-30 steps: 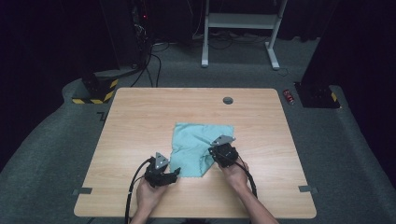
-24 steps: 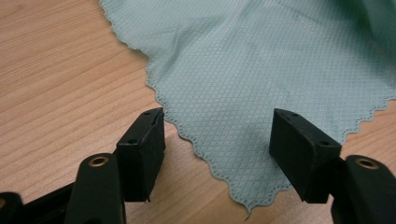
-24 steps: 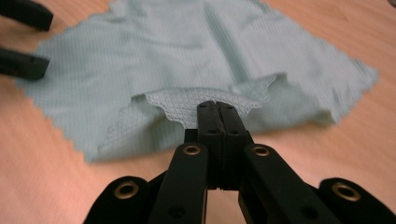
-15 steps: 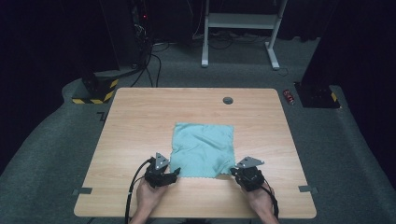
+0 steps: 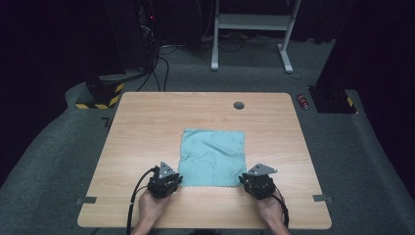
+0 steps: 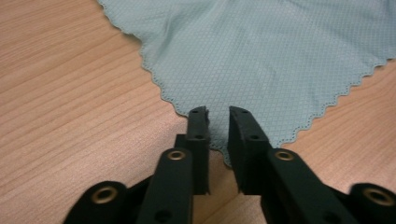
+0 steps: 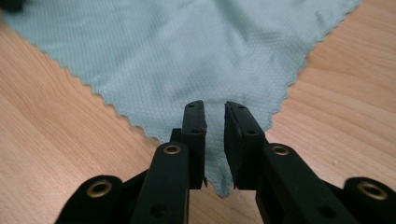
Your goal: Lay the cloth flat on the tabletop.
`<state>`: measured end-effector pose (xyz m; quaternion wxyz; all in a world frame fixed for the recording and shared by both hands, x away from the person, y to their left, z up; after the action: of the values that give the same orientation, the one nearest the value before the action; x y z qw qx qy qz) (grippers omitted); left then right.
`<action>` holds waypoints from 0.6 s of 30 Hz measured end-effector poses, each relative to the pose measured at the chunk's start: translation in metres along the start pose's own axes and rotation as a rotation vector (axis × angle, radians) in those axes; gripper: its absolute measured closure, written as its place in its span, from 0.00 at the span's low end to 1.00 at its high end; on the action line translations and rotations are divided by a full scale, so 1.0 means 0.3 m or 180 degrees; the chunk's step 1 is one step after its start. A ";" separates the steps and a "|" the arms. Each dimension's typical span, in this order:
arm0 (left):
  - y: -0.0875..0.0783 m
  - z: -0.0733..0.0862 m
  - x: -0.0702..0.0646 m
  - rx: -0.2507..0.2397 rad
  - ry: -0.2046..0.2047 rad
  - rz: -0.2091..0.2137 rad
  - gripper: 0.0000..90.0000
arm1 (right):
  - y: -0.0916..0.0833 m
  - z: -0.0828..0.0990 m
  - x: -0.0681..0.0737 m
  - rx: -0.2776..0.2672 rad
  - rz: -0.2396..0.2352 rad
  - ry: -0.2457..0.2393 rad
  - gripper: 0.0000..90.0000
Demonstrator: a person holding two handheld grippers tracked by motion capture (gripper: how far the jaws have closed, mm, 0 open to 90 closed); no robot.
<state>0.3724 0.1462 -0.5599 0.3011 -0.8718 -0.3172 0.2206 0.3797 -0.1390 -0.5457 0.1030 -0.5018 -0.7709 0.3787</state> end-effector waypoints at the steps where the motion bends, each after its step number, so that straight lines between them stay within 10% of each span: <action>1: -0.001 0.000 -0.005 0.0019 -0.0006 0.0008 0.95 | 0.010 0.008 0.004 0.0054 -0.0019 -0.0019 0.94; 11: -0.026 0.023 -0.050 0.0156 0.0114 0.0148 0.99 | -0.020 0.069 -0.007 0.0168 -0.0076 -0.0117 1.00; 18: -0.022 -0.033 -0.053 -0.0012 0.0163 0.0120 0.68 | -0.007 -0.003 0.004 -0.0079 -0.0107 -0.0071 0.95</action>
<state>0.3642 0.1355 -0.5452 0.3032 -0.8836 -0.2933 0.2032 0.3781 -0.1380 -0.5440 0.0946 -0.4858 -0.7849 0.3728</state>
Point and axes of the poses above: each handheld gripper's, and its own axes: y roughly forward along the jaws, z roughly out of its underside, x roughly to its left, the point moved 6 cm from there along y, roughly forward along the jaws, and after that the axes turned 15 degrees about z, right-handed, at the moved point
